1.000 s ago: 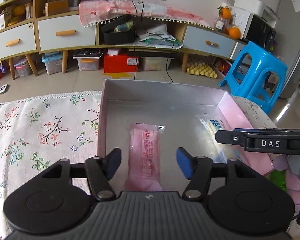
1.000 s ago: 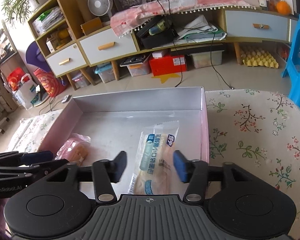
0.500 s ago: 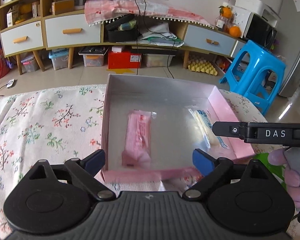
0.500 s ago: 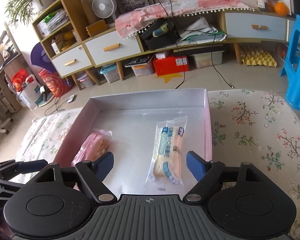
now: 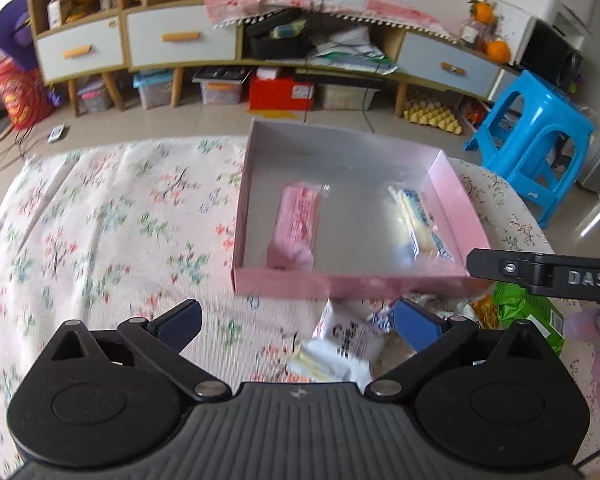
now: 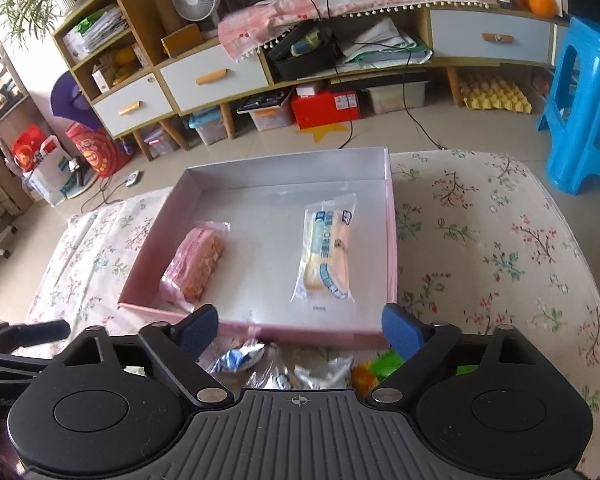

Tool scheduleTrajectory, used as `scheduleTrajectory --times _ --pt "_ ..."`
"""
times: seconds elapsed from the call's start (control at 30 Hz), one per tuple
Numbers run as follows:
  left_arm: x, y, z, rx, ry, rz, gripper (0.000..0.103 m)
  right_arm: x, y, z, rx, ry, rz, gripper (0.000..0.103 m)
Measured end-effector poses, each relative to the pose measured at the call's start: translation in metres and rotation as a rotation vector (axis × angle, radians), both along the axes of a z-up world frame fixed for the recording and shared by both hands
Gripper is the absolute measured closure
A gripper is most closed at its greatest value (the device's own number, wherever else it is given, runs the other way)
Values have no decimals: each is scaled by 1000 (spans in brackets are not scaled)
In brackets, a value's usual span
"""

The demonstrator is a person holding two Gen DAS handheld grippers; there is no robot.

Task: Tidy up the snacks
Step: 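Grasp another white-blue bread pack with the right tool while the left tool grasps the white packet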

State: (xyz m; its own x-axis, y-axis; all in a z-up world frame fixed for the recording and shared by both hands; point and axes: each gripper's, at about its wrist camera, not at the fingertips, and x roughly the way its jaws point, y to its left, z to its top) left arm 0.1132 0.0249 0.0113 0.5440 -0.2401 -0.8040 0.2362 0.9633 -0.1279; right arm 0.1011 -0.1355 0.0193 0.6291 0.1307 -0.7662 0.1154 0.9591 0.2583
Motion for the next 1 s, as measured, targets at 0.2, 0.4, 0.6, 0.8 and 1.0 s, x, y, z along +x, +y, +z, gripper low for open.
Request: scheduleTrajectory --times 0.2,0.4,0.6,0.8,1.0 --pt "-7 9 -12 -15 -17 33 0 -13 2 -2 -20 -30 53 10" --pt "-13 18 -12 -44 -38 116 0 -24 -7 -13 -58 -33 71 9" --pt "-16 17 -10 -117 -50 98 2 -29 -4 -15 -67 -47 127 9" --pt "-21 4 -18 -81 -96 -53 4 -37 5 -19 -76 -60 257 9" --pt "-20 -11 -26 -68 -116 -210 12 -56 23 -23 -163 -109 467 9"
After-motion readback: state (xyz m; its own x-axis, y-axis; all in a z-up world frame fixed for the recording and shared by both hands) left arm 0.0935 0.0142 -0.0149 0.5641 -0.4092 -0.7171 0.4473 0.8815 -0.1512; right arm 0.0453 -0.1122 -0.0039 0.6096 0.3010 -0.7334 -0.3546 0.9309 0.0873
